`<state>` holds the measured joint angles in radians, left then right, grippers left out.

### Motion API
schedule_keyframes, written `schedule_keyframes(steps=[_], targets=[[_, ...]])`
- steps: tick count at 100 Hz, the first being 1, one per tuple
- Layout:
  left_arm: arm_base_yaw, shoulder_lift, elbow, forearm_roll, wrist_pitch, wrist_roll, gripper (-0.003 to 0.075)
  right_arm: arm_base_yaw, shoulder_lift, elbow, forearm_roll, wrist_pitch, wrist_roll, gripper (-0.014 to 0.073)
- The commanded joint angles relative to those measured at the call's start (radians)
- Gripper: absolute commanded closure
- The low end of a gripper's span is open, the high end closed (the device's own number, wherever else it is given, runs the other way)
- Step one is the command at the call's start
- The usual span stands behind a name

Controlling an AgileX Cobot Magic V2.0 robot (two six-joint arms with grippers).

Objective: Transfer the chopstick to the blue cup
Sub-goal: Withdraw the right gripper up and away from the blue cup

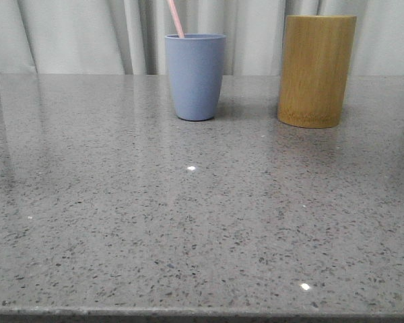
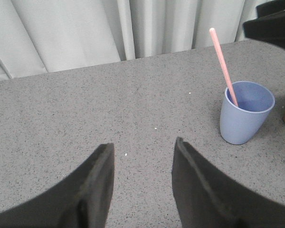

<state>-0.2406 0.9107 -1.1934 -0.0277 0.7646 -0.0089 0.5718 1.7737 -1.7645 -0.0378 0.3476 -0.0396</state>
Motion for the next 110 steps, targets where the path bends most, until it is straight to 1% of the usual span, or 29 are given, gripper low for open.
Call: schedule_keyframes(steps=[1,13,23,35,46,62,79,96,103,110], targets=[[0.003,-0.009,-0.027,0.002,-0.082,-0.009,0.0435,-0.005,-0.096,-0.030,-0.031,-0.028,-0.006,0.0211],[0.003,-0.017,-0.024,0.007,-0.084,-0.009,0.0435,-0.005,-0.151,-0.030,-0.070,0.073,-0.006,0.0211],[0.003,-0.047,0.008,0.011,-0.126,-0.009,0.0435,-0.005,-0.193,-0.030,-0.074,0.163,-0.006,0.0211],[0.003,-0.104,0.061,0.011,-0.177,-0.013,0.0435,-0.005,-0.247,-0.015,-0.074,0.222,-0.006,0.0211],[0.003,-0.150,0.105,0.012,-0.184,-0.014,0.0435,-0.005,-0.322,0.053,-0.075,0.217,-0.006,0.0213],[0.003,-0.205,0.151,0.012,-0.184,-0.015,0.0435,-0.005,-0.471,0.227,-0.085,0.173,0.000,0.0214],[0.003,-0.260,0.195,0.020,-0.184,-0.035,0.0435,-0.005,-0.655,0.427,-0.154,0.098,0.099,0.0214],[0.003,-0.308,0.248,0.028,-0.184,-0.035,0.0437,-0.005,-0.829,0.577,-0.267,0.114,0.216,0.0215],[0.003,-0.329,0.273,0.028,-0.184,-0.035,0.0454,-0.005,-0.898,0.626,-0.322,0.132,0.262,0.0250],[0.003,-0.351,0.300,0.028,-0.184,-0.035,0.0494,-0.005,-0.968,0.673,-0.376,0.156,0.311,0.0333]])
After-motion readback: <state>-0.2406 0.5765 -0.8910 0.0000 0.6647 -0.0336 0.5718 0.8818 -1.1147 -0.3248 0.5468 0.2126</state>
